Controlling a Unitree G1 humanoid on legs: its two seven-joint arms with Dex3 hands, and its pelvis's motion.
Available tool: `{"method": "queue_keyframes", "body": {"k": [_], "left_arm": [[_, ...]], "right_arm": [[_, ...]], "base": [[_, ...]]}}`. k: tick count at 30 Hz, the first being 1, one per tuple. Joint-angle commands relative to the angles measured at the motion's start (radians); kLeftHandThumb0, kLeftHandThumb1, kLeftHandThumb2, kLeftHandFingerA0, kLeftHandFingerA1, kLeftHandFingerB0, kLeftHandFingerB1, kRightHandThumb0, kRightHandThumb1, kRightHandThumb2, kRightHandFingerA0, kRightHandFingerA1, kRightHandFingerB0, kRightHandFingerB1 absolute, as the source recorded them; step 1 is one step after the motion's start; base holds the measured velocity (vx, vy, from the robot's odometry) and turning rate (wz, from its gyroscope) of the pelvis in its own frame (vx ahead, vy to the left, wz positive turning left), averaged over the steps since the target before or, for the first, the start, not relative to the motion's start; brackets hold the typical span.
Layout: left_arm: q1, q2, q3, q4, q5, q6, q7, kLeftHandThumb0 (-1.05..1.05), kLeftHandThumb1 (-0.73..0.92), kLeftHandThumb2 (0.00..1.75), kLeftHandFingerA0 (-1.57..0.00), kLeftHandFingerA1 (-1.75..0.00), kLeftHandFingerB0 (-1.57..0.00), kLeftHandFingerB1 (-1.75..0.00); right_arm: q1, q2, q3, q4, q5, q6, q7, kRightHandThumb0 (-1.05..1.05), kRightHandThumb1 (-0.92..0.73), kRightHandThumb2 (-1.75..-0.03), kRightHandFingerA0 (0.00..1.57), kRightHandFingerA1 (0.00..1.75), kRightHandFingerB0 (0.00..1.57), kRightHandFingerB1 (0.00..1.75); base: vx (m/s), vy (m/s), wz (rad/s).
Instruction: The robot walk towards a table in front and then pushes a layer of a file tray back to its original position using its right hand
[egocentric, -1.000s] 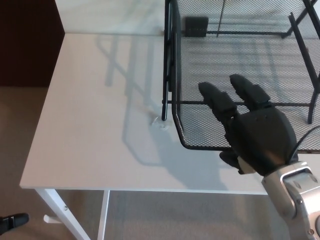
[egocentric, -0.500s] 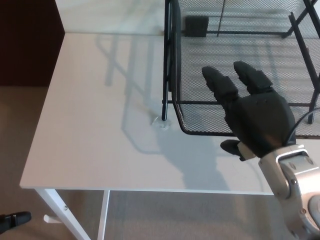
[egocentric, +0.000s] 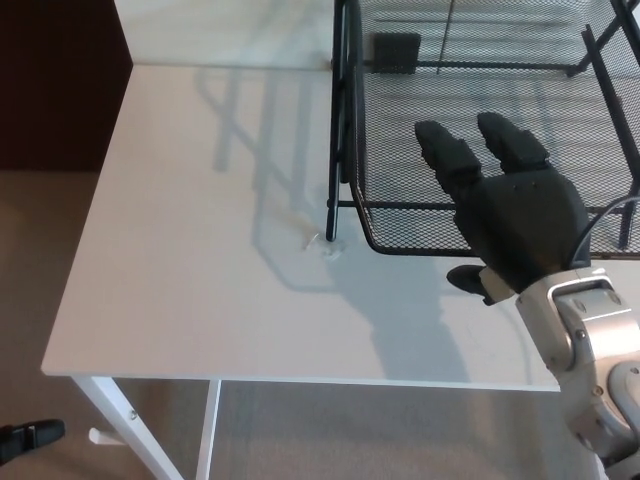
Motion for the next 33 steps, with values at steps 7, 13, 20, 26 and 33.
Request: {"method": "queue_keyframes", "body": {"k": [7, 13, 20, 26, 33], "left_arm": [[-0.002, 0.017, -0.003, -0.003, 0.002, 0.016, 0.007, 0.16, 0.18, 0.90, -0.74, -0.83, -0.40, -0.66], [-0.003, 0.018, -0.002, -0.008, 0.000, 0.022, 0.009, 0.16, 0.18, 0.90, -0.74, -0.83, -0.40, -0.66], [0.001, 0.020, 0.003, -0.003, -0.006, 0.014, -0.012, 0.13, 0.18, 0.92, -0.70, -0.83, -0.38, -0.67], [-0.003, 0.019, 0.009, -0.001, -0.011, 0.019, -0.005, 0.14, 0.18, 0.92, -0.72, -0.84, -0.38, -0.67], [0.003, 0.016, 0.007, 0.008, -0.004, 0.017, 0.008, 0.18, 0.20, 0.91, -0.74, -0.84, -0.39, -0.66]], "right_arm": [[0.152, -0.034, 0.021, -0.220, 0.027, -0.019, -0.030, -0.47, -0.34, -0.67, 0.00, 0.09, 0.00, 0.12], [0.193, -0.042, 0.026, -0.282, 0.020, -0.036, -0.046, -0.49, -0.34, -0.69, 0.00, 0.10, 0.00, 0.12], [0.385, -0.092, 0.035, -0.591, 0.021, -0.111, -0.034, -0.65, -0.41, -0.72, 0.00, 0.00, 0.00, 0.01], [0.478, -0.105, 0.024, -0.715, 0.049, -0.130, 0.009, -0.66, -0.42, -0.73, 0.00, 0.00, 0.00, 0.00], [0.695, -0.172, -0.034, -0.895, 0.154, -0.260, -0.053, -0.65, -0.41, -0.72, 0.00, 0.00, 0.00, 0.00]], "base": [[0.00, 0.000, 0.00], [0.00, 0.000, 0.00], [0.00, 0.000, 0.00], [0.00, 0.000, 0.00], [0.00, 0.000, 0.00]]}}
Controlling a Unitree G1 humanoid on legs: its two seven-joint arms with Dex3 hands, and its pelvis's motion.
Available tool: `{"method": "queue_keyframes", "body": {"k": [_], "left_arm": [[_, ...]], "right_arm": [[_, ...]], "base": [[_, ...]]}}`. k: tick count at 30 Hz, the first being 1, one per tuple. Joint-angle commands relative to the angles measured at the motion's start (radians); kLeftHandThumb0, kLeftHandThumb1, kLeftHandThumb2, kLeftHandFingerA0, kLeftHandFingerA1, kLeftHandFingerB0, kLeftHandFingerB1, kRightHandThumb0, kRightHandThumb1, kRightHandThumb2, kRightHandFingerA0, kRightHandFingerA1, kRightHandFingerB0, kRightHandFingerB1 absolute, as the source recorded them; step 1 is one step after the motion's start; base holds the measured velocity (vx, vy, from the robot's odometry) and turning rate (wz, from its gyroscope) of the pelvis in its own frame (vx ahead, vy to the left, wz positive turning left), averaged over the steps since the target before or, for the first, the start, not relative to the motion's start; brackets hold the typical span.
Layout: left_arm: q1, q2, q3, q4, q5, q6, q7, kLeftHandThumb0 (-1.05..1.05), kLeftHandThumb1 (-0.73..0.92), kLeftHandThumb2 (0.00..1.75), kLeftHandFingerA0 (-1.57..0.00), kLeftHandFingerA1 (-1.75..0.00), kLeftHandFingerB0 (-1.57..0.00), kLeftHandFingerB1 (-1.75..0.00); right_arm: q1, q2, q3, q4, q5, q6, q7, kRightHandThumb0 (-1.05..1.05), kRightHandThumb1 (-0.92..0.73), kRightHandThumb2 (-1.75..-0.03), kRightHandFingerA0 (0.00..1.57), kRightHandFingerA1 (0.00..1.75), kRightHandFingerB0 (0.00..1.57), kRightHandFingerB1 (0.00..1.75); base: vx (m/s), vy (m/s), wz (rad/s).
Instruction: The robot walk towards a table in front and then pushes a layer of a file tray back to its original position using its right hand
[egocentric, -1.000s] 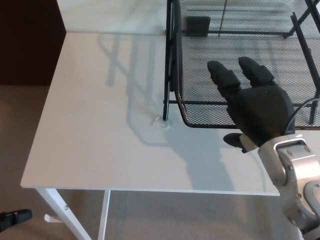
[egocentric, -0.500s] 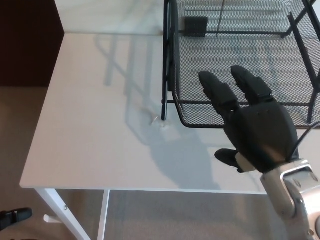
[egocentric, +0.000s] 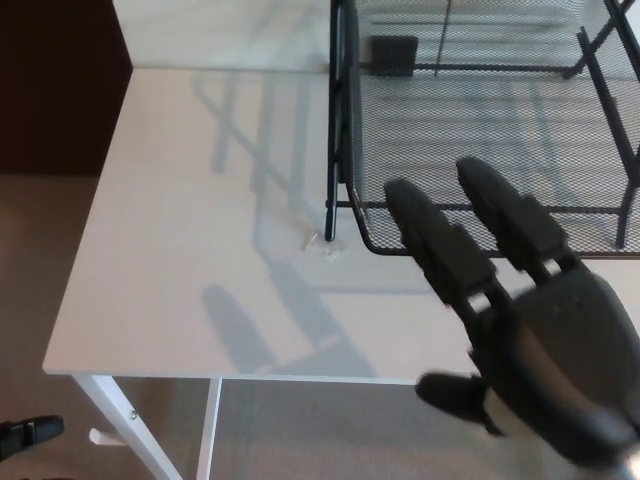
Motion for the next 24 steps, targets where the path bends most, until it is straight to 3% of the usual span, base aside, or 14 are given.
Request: {"method": "queue_keyframes", "body": {"k": [1, 6, 9, 13, 18, 24], "left_arm": [[0.009, 0.014, 0.002, 0.006, -0.001, 0.016, 0.010, 0.17, 0.18, 0.92, -0.73, -0.84, -0.40, -0.66], [0.018, 0.011, -0.001, 0.017, 0.003, 0.013, 0.010, 0.14, 0.20, 0.94, -0.71, -0.83, -0.41, -0.68], [0.027, 0.013, 0.000, 0.013, 0.001, 0.021, 0.005, 0.16, 0.20, 0.93, -0.70, -0.83, -0.39, -0.67], [0.041, 0.016, -0.004, 0.023, 0.006, 0.006, -0.004, 0.13, 0.19, 0.92, -0.70, -0.84, -0.39, -0.67], [0.067, 0.006, -0.005, 0.027, 0.006, 0.002, 0.000, 0.11, 0.17, 0.91, -0.70, -0.84, -0.36, -0.66], [0.067, 0.006, -0.013, 0.029, 0.013, -0.009, 0.005, 0.10, 0.18, 0.94, -0.69, -0.84, -0.39, -0.68]], "right_arm": [[0.218, -0.064, -0.062, -0.126, 0.138, -0.161, -0.086, -0.65, -0.41, -0.72, 0.00, 0.00, 0.00, 0.00], [0.563, -0.131, -0.190, -0.149, 0.260, -0.381, -0.261, -0.59, -0.41, -0.70, 0.00, 0.00, 0.00, 0.03], [0.738, -0.137, -0.293, -0.056, 0.350, -0.519, -0.355, -0.62, -0.39, -0.70, 0.00, 0.00, 0.00, 0.00], [0.792, -0.146, -0.356, 0.140, 0.420, -0.647, -0.399, -0.64, -0.42, -0.72, 0.00, 0.00, 0.00, 0.01], [0.786, -0.135, -0.409, 0.324, 0.498, -0.628, -0.335, -0.67, -0.45, -0.74, 0.00, 0.00, 0.00, 0.01], [0.620, -0.081, -0.394, 0.648, 0.629, -0.545, -0.196, -0.67, -0.46, -0.73, 0.00, 0.00, 0.00, 0.00]], "base": [[0.00, 0.000, 0.00], [0.00, 0.000, 0.00], [0.00, 0.000, 0.00], [0.00, 0.000, 0.00], [0.00, 0.000, 0.00], [0.00, 0.000, 0.00]]}}
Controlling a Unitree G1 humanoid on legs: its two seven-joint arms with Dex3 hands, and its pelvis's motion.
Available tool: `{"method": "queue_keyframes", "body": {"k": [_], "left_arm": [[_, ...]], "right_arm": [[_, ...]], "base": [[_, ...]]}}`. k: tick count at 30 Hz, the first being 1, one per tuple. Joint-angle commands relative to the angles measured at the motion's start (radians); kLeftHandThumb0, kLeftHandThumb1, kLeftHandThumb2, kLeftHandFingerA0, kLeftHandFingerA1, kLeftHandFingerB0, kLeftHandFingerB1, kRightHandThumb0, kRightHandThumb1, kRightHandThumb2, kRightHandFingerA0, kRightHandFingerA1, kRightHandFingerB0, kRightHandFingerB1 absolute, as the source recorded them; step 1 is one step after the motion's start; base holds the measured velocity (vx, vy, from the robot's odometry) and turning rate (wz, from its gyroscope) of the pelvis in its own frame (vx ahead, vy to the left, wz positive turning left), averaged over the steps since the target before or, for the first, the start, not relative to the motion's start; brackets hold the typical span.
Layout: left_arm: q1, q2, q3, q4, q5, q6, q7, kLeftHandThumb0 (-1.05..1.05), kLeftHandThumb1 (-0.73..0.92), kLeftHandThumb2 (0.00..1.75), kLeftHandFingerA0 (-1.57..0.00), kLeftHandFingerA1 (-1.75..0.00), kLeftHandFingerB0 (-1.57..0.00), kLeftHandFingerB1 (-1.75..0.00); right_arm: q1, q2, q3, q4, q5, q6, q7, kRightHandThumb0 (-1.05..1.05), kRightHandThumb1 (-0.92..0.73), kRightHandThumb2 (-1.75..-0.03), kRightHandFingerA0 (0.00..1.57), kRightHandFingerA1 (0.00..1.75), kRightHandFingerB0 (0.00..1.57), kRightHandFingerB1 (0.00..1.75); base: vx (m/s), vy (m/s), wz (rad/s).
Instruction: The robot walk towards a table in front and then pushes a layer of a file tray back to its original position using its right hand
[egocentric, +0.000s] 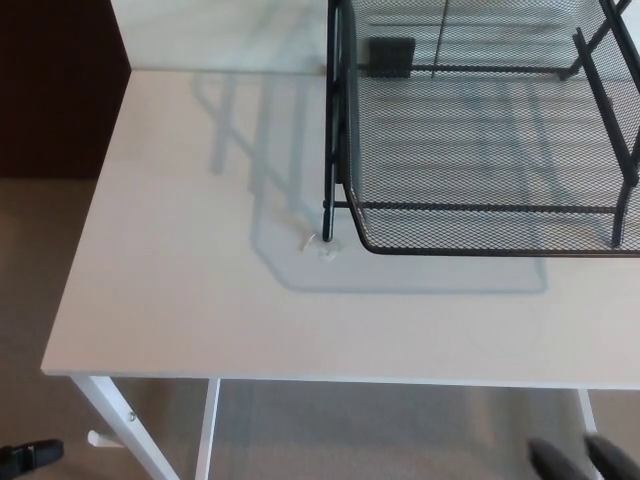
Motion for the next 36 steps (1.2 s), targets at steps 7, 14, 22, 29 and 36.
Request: {"method": "queue_keyframes", "body": {"k": [7, 14, 22, 29, 36], "left_arm": [[0.030, 0.020, 0.003, 0.018, 0.000, -0.004, 0.003, 0.13, 0.19, 0.94, -0.72, -0.84, -0.39, -0.68], [0.043, 0.012, -0.003, 0.028, 0.007, -0.006, 0.010, 0.15, 0.18, 0.93, -0.73, -0.86, -0.39, -0.67], [0.053, 0.016, -0.006, 0.021, 0.006, -0.015, -0.010, 0.14, 0.16, 0.90, -0.71, -0.84, -0.41, -0.68], [0.049, 0.016, -0.012, 0.028, 0.003, -0.004, -0.020, 0.16, 0.18, 0.92, -0.75, -0.88, -0.41, -0.68], [0.045, 0.020, -0.030, 0.029, 0.012, -0.006, -0.044, 0.17, 0.15, 0.91, -0.74, -0.87, -0.41, -0.69]], "right_arm": [[-0.227, 0.091, -0.081, 0.538, 0.579, 0.095, 0.279, -0.67, -0.47, -0.77, 0.00, 0.16, 0.00, 0.03], [-0.375, 0.102, -0.111, 0.676, 0.566, 0.158, 0.325, -0.73, -0.50, -0.79, 0.00, 0.12, 0.00, 0.00], [-0.484, 0.101, -0.111, 0.868, 0.549, 0.091, 0.352, -0.75, -0.49, -0.81, 0.02, 0.22, 0.00, 0.02], [-0.481, 0.097, -0.118, 0.863, 0.563, 0.108, 0.364, -0.72, -0.48, -0.80, 0.02, 0.20, 0.00, 0.04], [-0.490, 0.087, -0.109, 0.866, 0.558, 0.095, 0.359, -0.68, -0.47, -0.80, 0.05, 0.23, 0.00, 0.07]], "base": [[0.00, 0.000, 0.00], [0.00, 0.000, 0.00], [0.00, 0.000, 0.00], [0.00, 0.000, 0.00], [0.00, 0.000, 0.00]]}}
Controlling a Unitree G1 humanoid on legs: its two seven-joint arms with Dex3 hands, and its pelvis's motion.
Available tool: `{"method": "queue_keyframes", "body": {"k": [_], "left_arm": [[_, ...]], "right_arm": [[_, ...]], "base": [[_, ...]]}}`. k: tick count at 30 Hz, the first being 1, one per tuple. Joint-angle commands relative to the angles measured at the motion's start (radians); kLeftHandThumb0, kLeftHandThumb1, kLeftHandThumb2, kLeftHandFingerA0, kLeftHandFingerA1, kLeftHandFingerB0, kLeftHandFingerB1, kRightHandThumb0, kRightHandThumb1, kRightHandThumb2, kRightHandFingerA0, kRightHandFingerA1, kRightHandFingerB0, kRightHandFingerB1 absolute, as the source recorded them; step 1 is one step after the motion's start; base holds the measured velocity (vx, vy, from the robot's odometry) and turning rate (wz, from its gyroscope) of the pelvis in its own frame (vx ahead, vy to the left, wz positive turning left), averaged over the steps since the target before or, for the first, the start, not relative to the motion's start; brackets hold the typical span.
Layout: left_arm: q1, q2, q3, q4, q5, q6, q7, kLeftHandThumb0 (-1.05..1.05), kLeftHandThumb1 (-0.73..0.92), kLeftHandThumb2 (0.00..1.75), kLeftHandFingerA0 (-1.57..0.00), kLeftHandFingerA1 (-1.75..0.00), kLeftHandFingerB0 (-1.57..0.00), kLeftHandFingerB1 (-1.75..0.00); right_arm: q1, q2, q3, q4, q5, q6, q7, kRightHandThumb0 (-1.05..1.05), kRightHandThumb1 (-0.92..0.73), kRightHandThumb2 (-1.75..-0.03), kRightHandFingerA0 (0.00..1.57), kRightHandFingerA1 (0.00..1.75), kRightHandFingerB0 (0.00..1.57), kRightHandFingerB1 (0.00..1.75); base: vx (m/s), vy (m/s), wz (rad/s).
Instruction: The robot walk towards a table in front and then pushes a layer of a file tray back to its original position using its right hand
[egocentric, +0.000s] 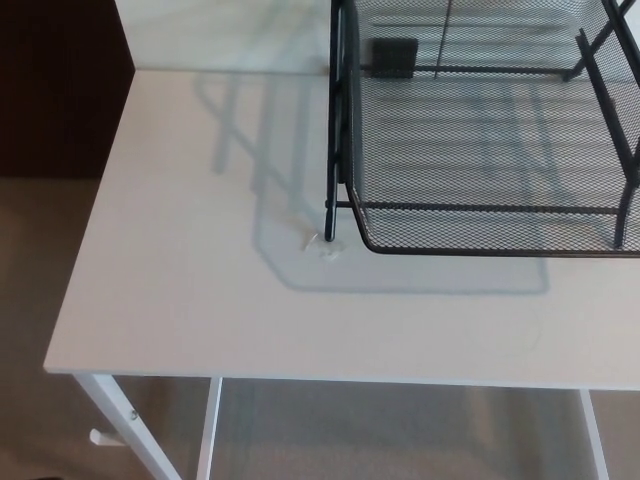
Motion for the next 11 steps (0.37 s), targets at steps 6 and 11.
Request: {"method": "queue_keyframes", "body": {"k": [6, 11], "left_arm": [[-0.008, 0.023, -0.015, 0.004, 0.012, 0.004, -0.033, 0.18, 0.17, 0.89, -0.79, -0.88, -0.43, -0.69], [-0.014, 0.025, -0.032, 0.004, 0.026, 0.006, -0.020, 0.15, 0.16, 0.88, -0.78, -0.88, -0.43, -0.68]], "right_arm": [[-0.015, -0.016, -0.001, 0.000, 0.040, 0.014, 0.027, -0.74, -0.49, -0.81, 0.02, 0.20, 0.00, 0.03], [-0.007, -0.012, -0.006, -0.025, 0.059, 0.037, 0.039, -0.74, -0.48, -0.79, 0.01, 0.17, 0.00, 0.00]], "base": [[0.00, 0.000, 0.00], [0.00, 0.000, 0.00]]}}
